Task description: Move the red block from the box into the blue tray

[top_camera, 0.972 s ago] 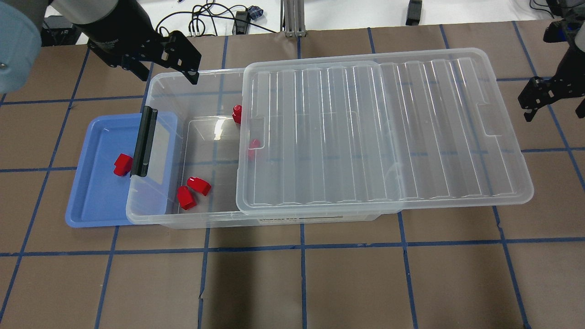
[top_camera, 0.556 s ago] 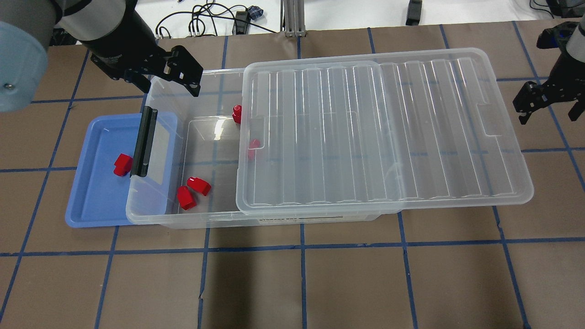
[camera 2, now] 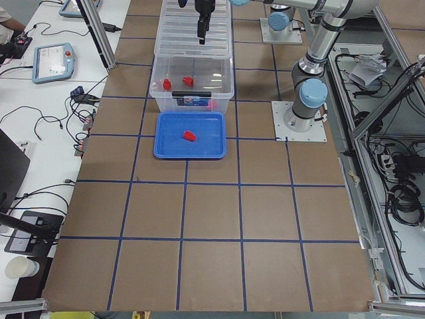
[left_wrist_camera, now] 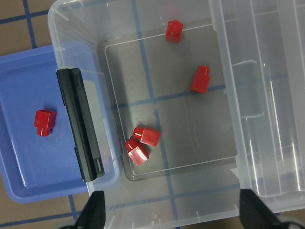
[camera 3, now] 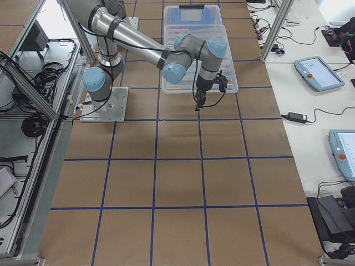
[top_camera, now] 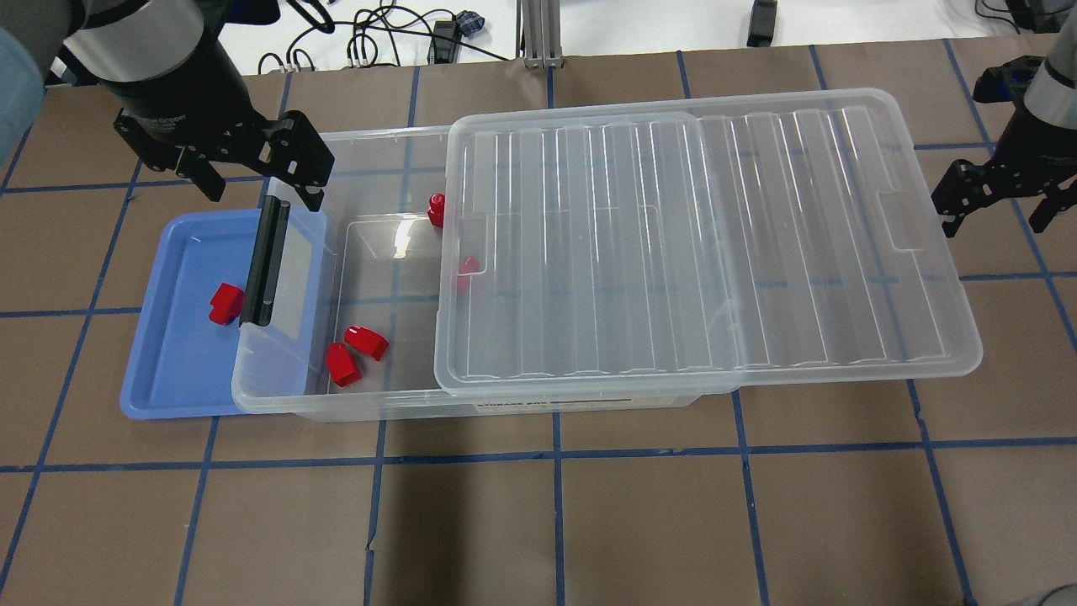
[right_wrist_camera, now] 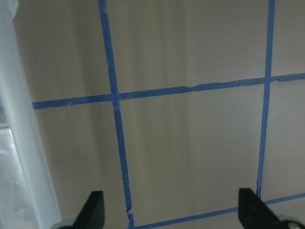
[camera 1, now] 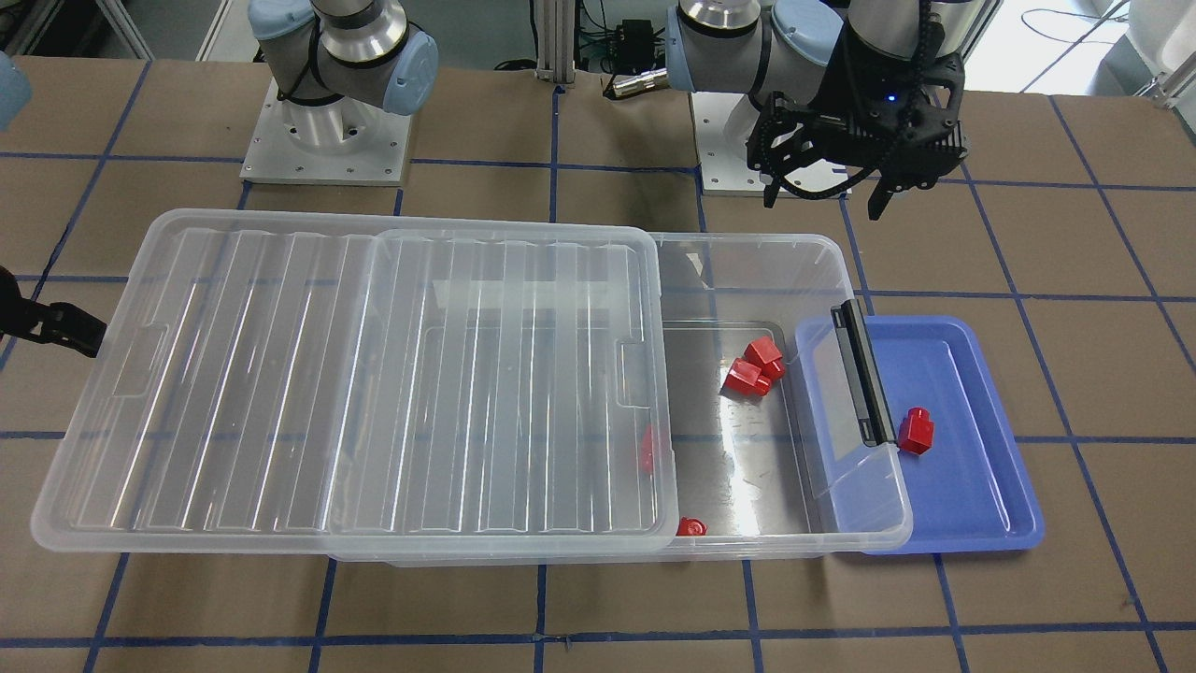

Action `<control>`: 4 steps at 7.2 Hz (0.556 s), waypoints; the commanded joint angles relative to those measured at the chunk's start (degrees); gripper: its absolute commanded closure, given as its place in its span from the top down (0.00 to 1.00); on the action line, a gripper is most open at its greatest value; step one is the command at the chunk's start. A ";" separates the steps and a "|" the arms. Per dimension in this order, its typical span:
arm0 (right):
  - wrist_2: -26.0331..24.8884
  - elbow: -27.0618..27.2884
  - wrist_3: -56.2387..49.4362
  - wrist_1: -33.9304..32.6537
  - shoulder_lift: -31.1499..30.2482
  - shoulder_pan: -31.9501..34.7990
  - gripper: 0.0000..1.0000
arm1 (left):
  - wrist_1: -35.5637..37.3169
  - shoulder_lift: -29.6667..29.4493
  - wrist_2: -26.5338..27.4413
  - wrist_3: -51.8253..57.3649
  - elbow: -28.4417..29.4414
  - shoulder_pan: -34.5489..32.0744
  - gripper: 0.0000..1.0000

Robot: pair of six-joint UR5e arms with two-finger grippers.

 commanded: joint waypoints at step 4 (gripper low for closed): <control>2.95 0.00 1.37 0.75 -0.29 1.67 1.00 | -5.63 -1.63 0.69 -1.35 4.90 1.57 1.00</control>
